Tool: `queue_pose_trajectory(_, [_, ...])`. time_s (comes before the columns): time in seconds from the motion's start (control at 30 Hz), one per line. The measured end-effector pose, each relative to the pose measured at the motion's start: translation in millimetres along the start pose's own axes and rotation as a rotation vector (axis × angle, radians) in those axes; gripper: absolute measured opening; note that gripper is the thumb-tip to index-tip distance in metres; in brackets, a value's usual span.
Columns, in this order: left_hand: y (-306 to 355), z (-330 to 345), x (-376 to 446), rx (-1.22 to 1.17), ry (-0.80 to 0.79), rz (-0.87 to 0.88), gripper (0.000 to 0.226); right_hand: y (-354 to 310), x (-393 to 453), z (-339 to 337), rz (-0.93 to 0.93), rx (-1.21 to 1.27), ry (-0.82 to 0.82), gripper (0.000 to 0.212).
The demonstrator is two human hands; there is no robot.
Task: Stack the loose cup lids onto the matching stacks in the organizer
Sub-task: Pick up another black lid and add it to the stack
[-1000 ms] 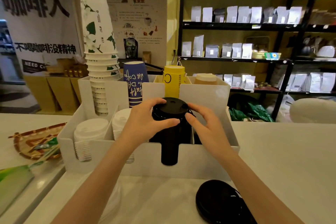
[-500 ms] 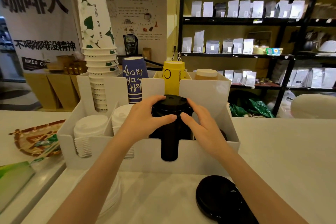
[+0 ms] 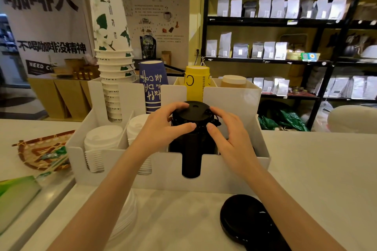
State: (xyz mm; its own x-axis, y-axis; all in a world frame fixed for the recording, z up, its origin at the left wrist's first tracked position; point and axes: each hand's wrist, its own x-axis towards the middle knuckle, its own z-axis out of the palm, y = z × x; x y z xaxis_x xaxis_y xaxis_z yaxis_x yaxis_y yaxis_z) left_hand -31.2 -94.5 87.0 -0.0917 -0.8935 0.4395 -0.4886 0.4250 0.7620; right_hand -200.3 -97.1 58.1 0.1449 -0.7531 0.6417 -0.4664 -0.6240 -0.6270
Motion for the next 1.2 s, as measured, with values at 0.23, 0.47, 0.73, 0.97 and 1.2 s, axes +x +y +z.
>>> queue_pose_trajectory(0.23, [-2, 2, 2, -0.08, -0.049, -0.056, 0.04, 5, -2, 5, -0.044, -0.087, 0.012, 0.044])
queue_pose_trajectory(0.47, [0, 0, 1, -0.057, -0.083, -0.059, 0.047, 7, -2, 5, -0.092, -0.146, 0.049, 0.045])
queue_pose_trajectory(0.73, [10, 6, -4, 0.241, 0.051, 0.059, 0.057, 4, 0, -1, -0.007, -0.087, -0.06, 0.048])
queue_pose_trajectory(0.97, [7, 16, -6, 0.39, 0.211, 0.069, 0.066, 0, 2, -2, 0.035, -0.042, -0.069, 0.049])
queue_pose_trajectory(1.2, [12, 15, -8, 0.468, 0.137, 0.024, 0.07, 1, 1, -2, 0.123, 0.027, -0.095, 0.05])
